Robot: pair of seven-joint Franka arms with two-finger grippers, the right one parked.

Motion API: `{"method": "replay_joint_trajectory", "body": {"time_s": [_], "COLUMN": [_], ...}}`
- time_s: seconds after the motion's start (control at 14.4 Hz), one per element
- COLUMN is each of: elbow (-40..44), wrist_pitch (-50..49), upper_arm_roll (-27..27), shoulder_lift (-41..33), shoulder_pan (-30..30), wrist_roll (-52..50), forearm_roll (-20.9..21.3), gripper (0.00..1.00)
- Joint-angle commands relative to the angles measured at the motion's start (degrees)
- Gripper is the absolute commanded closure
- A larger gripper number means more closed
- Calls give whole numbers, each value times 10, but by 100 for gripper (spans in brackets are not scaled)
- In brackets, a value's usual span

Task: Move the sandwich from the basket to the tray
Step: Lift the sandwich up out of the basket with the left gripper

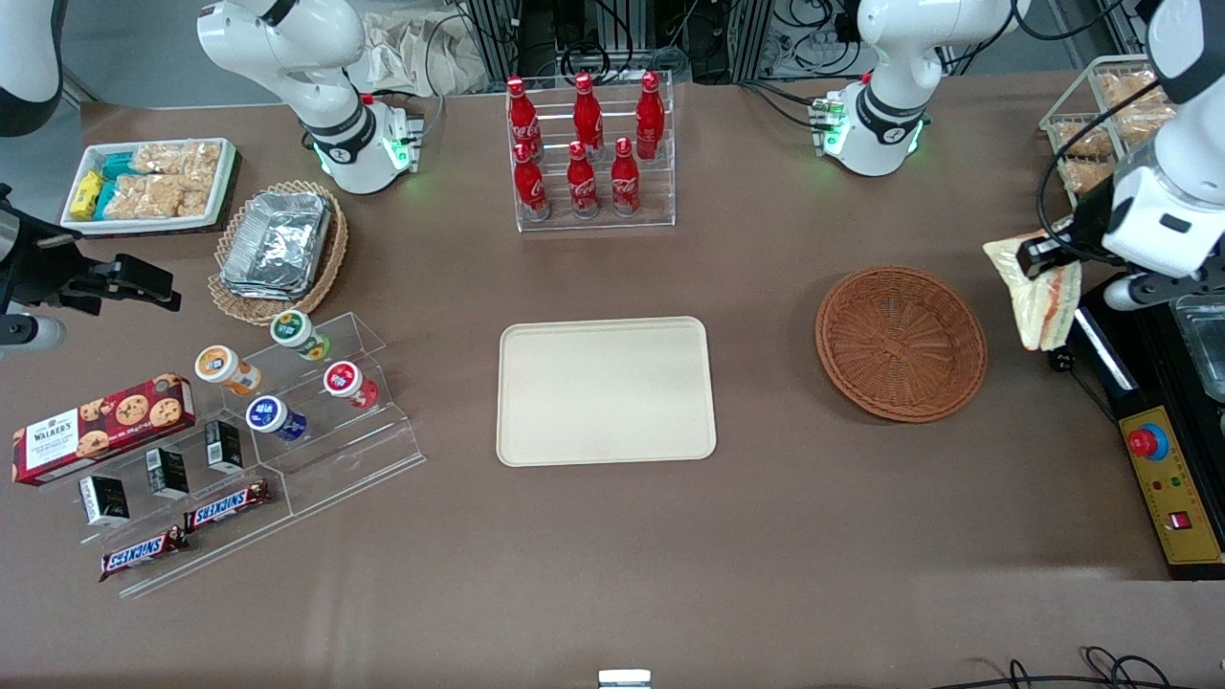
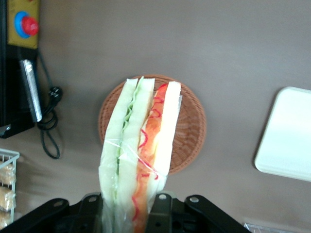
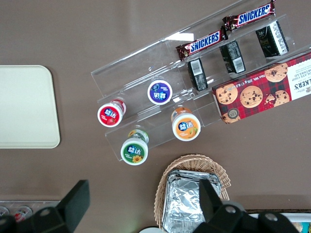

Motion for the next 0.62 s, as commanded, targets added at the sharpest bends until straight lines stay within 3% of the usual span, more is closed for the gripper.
{"method": "replay_joint_trajectory", "body": {"time_s": [0.0,0.42,0.55], "elbow": [32,36,35], "wrist_pitch": [-18,78,130], "upper_arm_roll": [-61,-220,-238], "shoulder_lift": [30,127,173], "shoulder_pan": [-6,-6,-35], "wrist_roll": [-18,-215,-284], "forearm_roll": [-42,-31,15], "gripper": [100,100,100]}}
